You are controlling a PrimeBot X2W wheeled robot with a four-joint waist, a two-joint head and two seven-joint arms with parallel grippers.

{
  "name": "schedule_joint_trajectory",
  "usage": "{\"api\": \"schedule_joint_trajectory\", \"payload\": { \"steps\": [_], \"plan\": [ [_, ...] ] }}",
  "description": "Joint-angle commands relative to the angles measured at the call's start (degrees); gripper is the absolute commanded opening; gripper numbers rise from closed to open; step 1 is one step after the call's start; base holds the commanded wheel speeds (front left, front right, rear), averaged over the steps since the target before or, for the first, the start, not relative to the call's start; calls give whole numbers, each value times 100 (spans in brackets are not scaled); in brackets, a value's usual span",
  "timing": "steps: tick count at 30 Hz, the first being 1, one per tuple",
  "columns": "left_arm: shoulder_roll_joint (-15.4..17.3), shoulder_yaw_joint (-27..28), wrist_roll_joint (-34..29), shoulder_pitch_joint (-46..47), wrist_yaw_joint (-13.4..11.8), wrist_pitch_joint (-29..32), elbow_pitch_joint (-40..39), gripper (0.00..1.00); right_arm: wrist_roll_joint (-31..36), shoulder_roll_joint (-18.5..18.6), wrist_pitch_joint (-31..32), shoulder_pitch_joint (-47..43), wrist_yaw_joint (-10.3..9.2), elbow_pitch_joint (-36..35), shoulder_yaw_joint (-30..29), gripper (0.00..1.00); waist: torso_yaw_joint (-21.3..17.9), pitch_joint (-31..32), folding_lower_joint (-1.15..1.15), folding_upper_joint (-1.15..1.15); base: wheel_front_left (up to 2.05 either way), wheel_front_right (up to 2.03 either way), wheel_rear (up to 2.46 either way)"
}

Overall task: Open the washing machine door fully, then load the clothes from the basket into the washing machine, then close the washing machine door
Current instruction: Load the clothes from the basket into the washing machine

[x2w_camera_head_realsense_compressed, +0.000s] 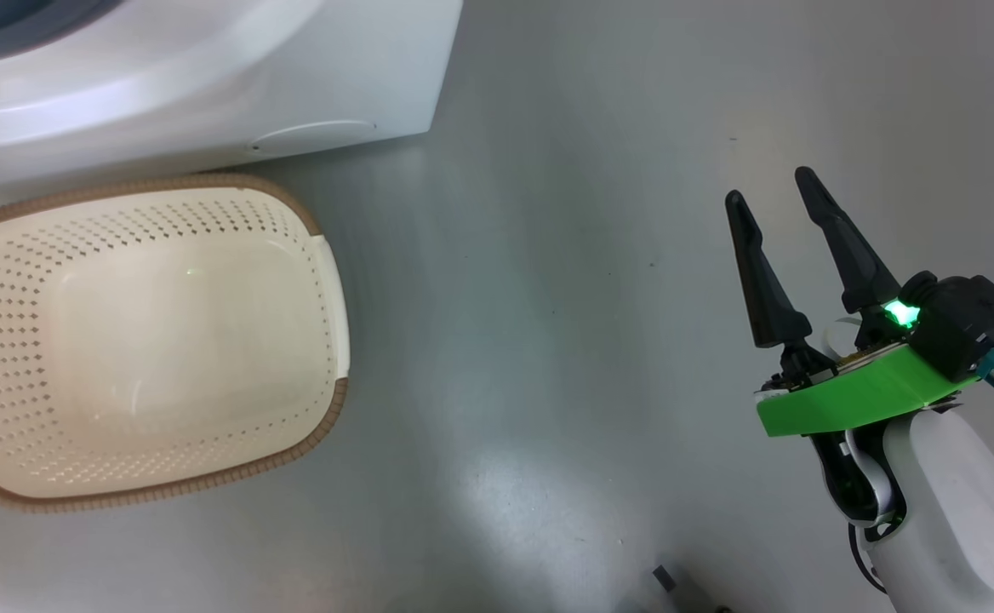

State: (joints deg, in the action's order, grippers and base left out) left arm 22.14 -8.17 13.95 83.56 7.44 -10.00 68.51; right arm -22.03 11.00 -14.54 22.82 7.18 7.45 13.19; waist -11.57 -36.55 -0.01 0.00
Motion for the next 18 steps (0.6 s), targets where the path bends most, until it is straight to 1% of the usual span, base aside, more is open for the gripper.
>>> {"api": "schedule_joint_trajectory", "payload": {
  "steps": [1,5,10,15,18],
  "plan": [
    [263,-6,-42,173,-35,-94,-20,100,-93,3,-46,-188,31,-112,88,100,-11,16,1,0,0,0,0],
    [175,-5,29,163,-32,-263,172,100,-91,-4,-46,-166,31,-104,83,100,32,65,1,0,0,0,0],
    [46,83,218,-137,-17,-459,183,100,-77,65,-46,-167,31,-106,57,100,156,206,1,0,0,0,0],
    [-62,243,414,-491,-7,-495,-160,100,-63,149,-46,-180,31,-106,43,100,279,335,1,0,0,0,0],
    [-136,395,519,-883,-3,-497,-618,100,-53,210,-46,-180,31,-101,51,100,367,442,1,0,0,0,0]
  ]
}}
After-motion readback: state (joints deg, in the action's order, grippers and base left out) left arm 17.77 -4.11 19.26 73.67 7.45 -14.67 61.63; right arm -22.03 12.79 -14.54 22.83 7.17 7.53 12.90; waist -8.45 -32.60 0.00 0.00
